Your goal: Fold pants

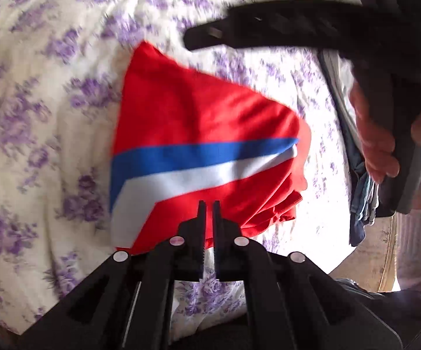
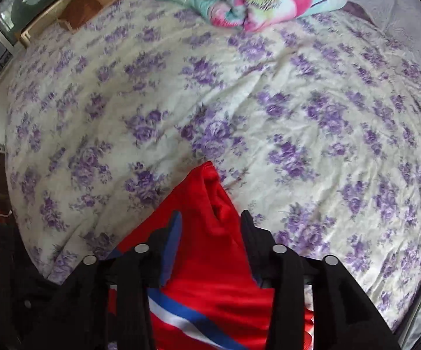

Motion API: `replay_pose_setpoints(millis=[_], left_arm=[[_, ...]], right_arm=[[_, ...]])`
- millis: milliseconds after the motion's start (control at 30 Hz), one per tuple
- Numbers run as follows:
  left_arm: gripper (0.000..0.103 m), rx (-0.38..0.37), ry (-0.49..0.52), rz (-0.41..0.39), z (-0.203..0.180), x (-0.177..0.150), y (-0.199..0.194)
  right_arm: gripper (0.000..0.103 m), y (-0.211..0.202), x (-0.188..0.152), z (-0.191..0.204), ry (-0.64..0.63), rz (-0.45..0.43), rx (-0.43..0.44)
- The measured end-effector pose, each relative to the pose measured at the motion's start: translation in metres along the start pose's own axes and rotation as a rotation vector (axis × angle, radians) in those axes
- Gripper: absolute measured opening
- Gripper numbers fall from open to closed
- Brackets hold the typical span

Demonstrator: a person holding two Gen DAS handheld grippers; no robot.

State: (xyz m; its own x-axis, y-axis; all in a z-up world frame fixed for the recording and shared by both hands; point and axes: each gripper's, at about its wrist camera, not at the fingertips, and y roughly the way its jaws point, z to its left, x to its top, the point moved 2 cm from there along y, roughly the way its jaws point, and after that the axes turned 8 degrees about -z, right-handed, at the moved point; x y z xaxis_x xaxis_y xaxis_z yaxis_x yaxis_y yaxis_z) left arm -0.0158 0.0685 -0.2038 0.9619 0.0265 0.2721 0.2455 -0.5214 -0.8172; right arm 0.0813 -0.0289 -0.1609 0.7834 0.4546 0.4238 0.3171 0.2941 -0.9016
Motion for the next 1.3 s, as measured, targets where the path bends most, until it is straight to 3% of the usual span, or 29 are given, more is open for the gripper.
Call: replay_pose_setpoints(millis=[33, 67, 133, 267, 433, 600, 767, 900, 967, 1033, 1200, 1300], left_arm=[[0.024, 0.009, -0.009, -0.031, 0.004, 0.005, -0.014], [0.055, 0.037, -0.025, -0.058, 0.011, 0.011, -0.024], [0.072, 0.094, -0.058, -0.092, 0.026, 0.019, -0.033], [0.071, 0.115, -0.133, -0.031, 0.053, 0.028, -0.011], [0.071, 0.061, -0.153, 0.016, 0.052, 0.03, 0.01], [0.071, 0.075, -0.146, 0.058, 0.051, 0.031, 0.021], [0.071, 0.069, -0.15, 0.077, 0.055, 0.032, 0.023], [0.071, 0.054, -0.174, 0.104, 0.059, 0.033, 0.033], [0.071, 0.043, -0.184, 0.113, 0.058, 0.033, 0.036], [0.071, 0.023, -0.184, 0.114, 0.054, 0.033, 0.038], [0.071, 0.036, -0.184, 0.145, 0.053, 0.037, 0.057], [0.071, -0.002, -0.226, 0.15, 0.058, 0.04, 0.068]], right_arm=[[0.078, -0.022, -0.008, -0.011, 0.04, -0.046, -0.007], [0.084, -0.037, -0.017, -0.021, 0.081, -0.075, -0.014], [0.086, -0.055, -0.048, -0.043, 0.172, -0.089, -0.032], [0.086, -0.059, -0.129, -0.067, 0.368, -0.07, -0.109], [0.086, -0.038, -0.192, -0.071, 0.639, -0.041, 0.046], [0.086, -0.015, -0.201, -0.068, 0.693, -0.035, 0.075], [0.086, 0.011, -0.207, -0.071, 0.791, 0.011, 0.181], [0.087, 0.023, -0.201, -0.079, 0.877, -0.014, 0.24], [0.053, 0.025, -0.193, -0.079, 0.864, -0.016, 0.26], [0.05, 0.03, -0.191, -0.081, 0.867, 0.006, 0.267], [0.058, 0.037, -0.195, -0.085, 0.917, 0.018, 0.305], [0.062, 0.037, -0.191, -0.082, 0.893, 0.026, 0.287]])
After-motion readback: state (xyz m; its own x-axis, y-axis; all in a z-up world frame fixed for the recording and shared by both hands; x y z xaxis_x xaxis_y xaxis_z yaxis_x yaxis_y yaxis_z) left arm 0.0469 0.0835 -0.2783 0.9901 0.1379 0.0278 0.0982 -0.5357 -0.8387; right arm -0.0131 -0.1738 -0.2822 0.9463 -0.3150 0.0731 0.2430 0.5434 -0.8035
